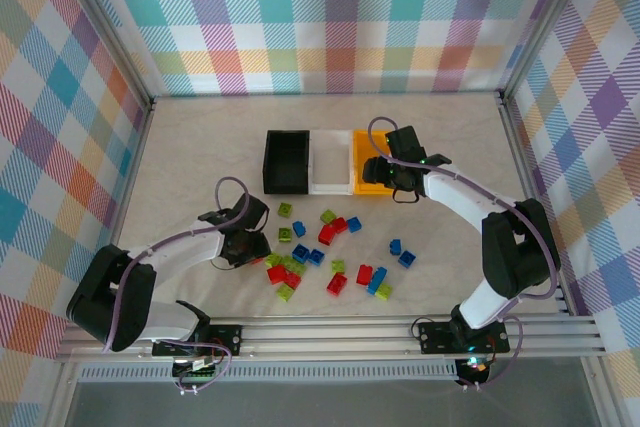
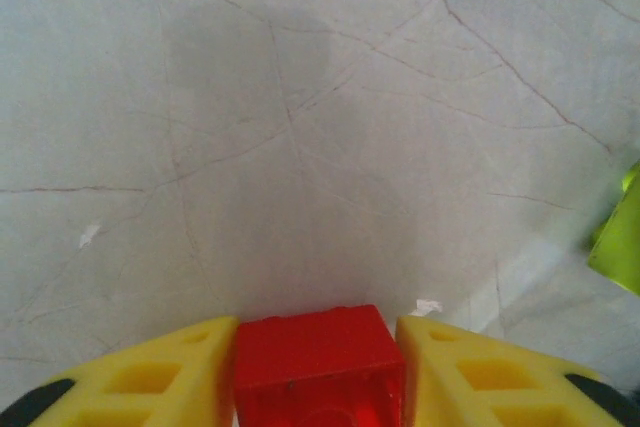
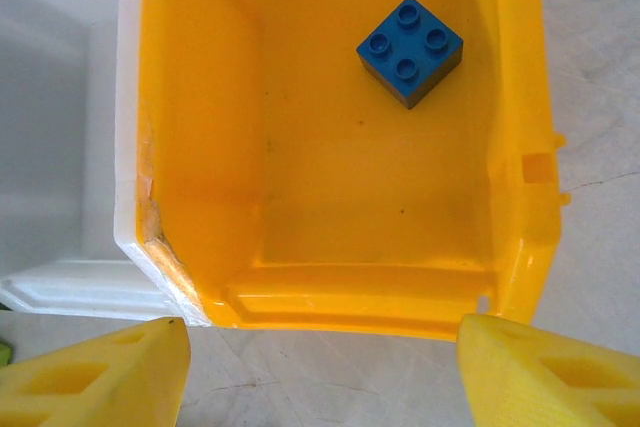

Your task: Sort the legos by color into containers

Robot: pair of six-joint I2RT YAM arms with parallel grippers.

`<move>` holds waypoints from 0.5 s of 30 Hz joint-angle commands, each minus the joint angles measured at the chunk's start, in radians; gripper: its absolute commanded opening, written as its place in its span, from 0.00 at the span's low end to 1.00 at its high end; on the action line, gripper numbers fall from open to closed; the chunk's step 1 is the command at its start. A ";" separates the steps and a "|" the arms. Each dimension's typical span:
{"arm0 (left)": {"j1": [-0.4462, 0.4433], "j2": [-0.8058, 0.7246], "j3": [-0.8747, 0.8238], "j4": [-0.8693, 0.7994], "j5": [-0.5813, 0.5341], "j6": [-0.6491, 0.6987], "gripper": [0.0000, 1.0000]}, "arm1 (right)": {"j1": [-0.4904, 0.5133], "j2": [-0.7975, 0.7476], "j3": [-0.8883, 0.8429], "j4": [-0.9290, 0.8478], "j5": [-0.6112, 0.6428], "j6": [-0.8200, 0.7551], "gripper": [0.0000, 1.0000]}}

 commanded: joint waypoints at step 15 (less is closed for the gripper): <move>0.051 0.000 0.316 -0.084 -0.055 0.078 0.31 | 0.004 -0.059 -0.035 0.013 -0.006 0.010 0.72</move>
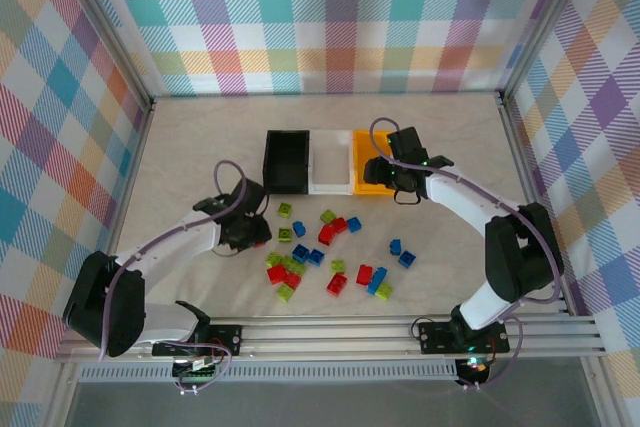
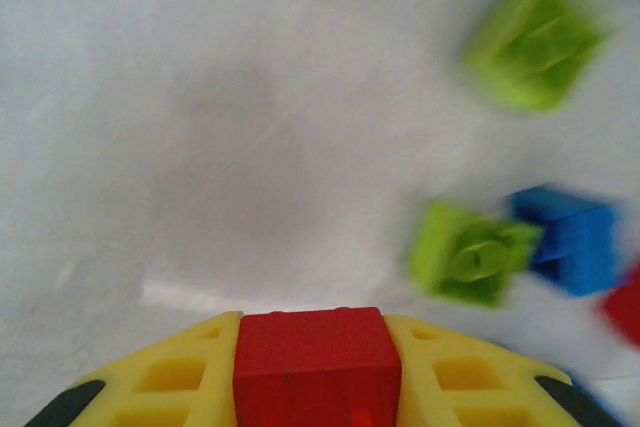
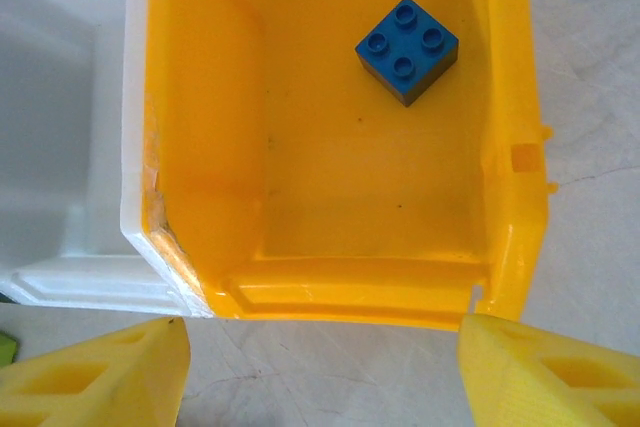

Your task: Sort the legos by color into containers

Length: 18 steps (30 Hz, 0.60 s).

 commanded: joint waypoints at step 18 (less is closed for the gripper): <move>0.082 0.732 0.930 -0.096 -0.196 0.188 0.31 | 0.004 -0.054 -0.062 -0.009 -0.029 0.022 0.72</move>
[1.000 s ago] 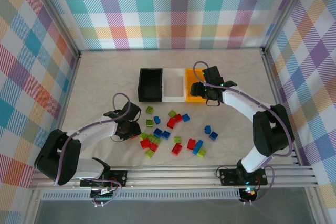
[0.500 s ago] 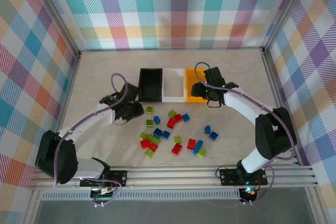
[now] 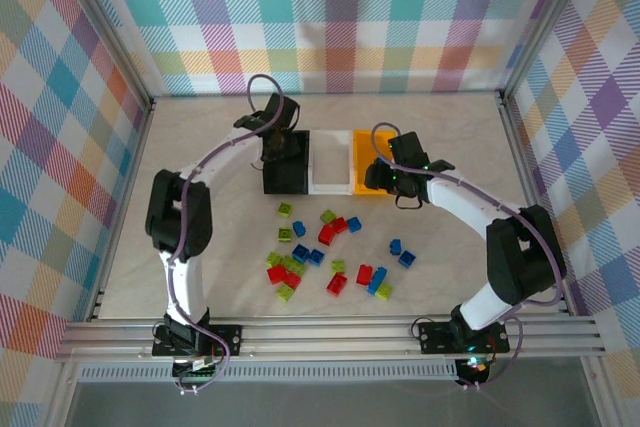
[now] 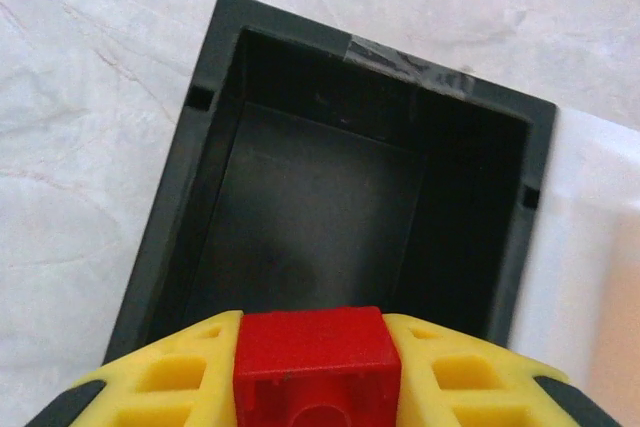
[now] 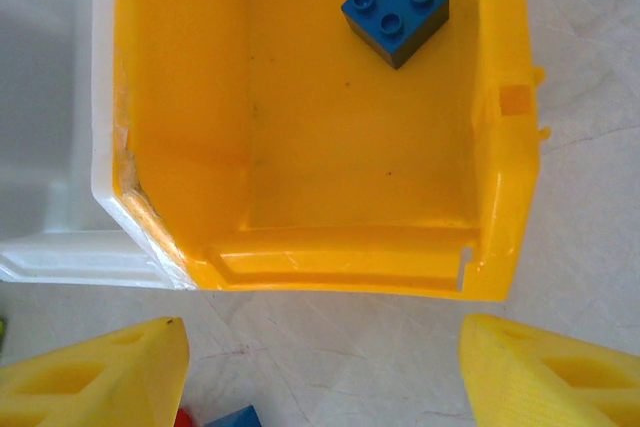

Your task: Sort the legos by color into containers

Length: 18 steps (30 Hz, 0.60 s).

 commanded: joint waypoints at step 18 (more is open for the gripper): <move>-0.039 -0.279 -0.170 0.096 0.140 -0.046 0.77 | 0.003 -0.118 -0.121 -0.140 -0.030 0.037 0.77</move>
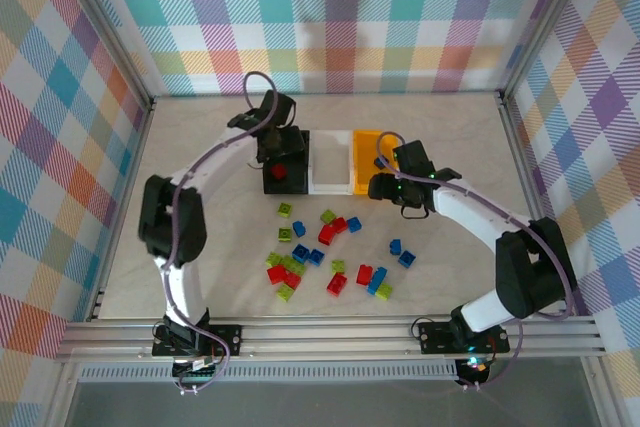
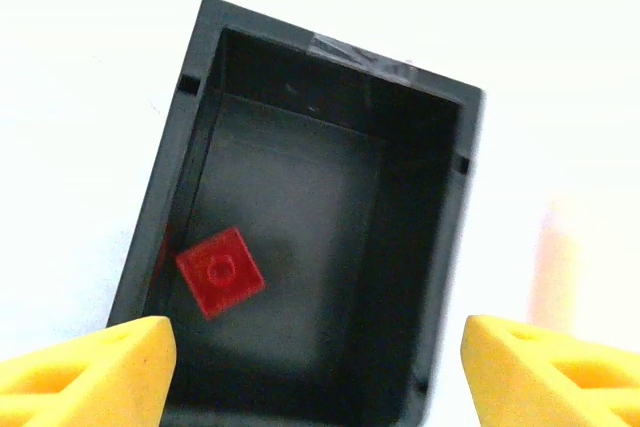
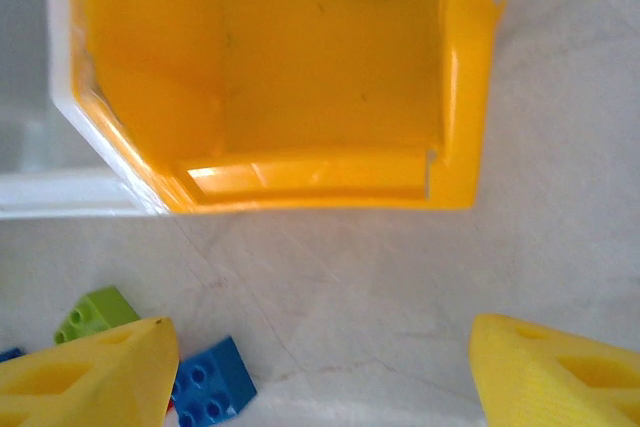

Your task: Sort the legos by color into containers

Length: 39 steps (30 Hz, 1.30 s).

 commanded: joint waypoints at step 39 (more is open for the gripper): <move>0.053 -0.721 -0.852 0.321 0.211 -0.207 1.00 | 0.136 0.048 -0.024 -0.315 0.062 0.017 0.17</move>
